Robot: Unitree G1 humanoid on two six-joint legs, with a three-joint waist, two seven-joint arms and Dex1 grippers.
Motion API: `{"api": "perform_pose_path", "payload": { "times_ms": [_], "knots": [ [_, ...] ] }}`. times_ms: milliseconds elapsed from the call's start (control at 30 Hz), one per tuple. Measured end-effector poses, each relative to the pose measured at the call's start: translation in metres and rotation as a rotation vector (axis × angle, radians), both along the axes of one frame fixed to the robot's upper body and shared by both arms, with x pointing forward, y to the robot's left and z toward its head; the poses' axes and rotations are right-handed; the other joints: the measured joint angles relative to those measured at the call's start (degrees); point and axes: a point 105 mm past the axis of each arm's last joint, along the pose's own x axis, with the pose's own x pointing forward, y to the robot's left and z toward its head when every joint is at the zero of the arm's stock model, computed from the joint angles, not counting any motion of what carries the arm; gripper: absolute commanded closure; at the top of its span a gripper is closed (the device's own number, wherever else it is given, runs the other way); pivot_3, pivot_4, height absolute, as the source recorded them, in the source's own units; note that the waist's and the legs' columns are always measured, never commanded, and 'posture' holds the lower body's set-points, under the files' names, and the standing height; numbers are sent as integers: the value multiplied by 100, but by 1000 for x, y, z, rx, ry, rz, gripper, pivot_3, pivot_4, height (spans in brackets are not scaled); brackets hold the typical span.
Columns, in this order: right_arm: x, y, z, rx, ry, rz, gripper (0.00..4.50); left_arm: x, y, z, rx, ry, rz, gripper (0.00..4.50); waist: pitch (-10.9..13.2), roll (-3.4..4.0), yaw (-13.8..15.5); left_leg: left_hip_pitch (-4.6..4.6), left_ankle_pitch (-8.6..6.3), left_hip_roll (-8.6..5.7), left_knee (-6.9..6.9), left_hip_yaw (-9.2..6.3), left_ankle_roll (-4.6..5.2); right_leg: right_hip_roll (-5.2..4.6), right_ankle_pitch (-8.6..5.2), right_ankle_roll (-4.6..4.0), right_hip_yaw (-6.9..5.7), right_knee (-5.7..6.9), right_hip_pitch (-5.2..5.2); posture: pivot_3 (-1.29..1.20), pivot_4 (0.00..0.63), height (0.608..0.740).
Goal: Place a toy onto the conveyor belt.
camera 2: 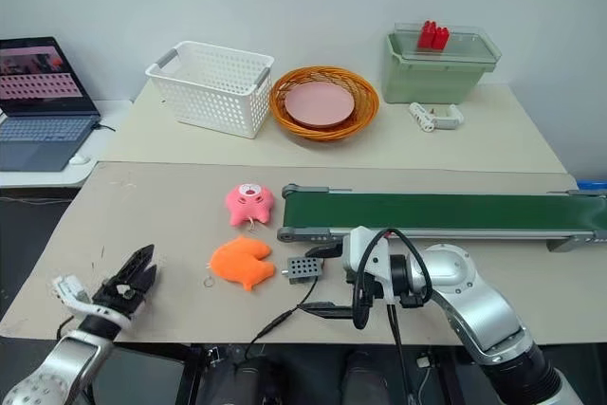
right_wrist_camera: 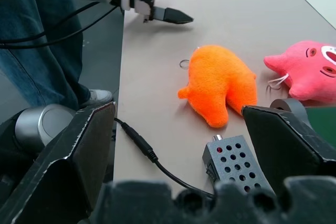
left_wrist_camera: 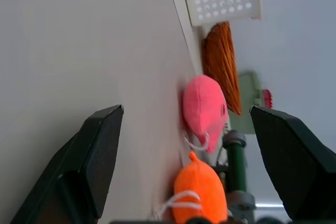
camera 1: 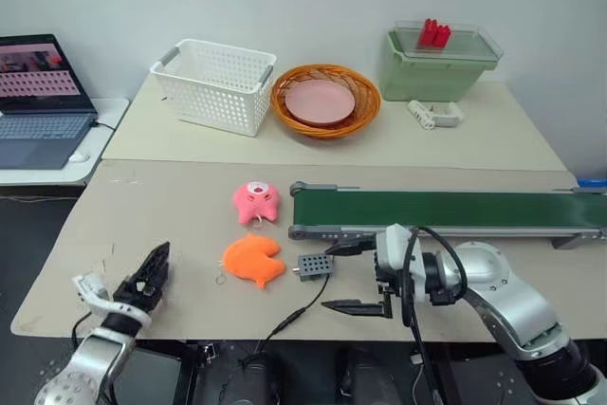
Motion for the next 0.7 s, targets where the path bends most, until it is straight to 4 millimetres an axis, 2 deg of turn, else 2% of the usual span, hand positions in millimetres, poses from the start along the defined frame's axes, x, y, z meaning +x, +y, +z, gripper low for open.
{"api": "perform_pose_path", "payload": {
  "times_ms": [133,233,300,600,700],
  "knots": [
    [1,-1,-1,-6,-1,-10,0,-12,-28,-10,-11,21,-129,377,-3,5,32,6,-25,-2,-1,3,-43,-1,-5,-5,2,0,3,0,150,740],
    [3,-2,-2,-11,-6,-24,0,-7,-41,-9,2,12,-185,377,-5,9,76,7,-26,-2,-1,2,-45,-1,-7,-3,3,0,4,0,150,740],
    [4,-4,-1,-9,-9,-36,0,-2,-45,-8,21,11,-212,377,-6,12,132,6,-25,-4,-1,1,-44,-2,-7,-5,3,0,3,0,150,740],
    [8,-6,0,-4,-22,-67,0,35,-100,2,37,-29,-432,377,-6,8,138,-2,0,-4,-1,0,1,2,14,-31,1,-1,2,0,150,740],
    [8,-7,1,-7,-28,-75,0,44,-105,5,22,-42,-441,377,-6,8,105,0,3,-1,-5,1,-5,9,17,-26,1,0,-1,0,150,740]
  ]
}}
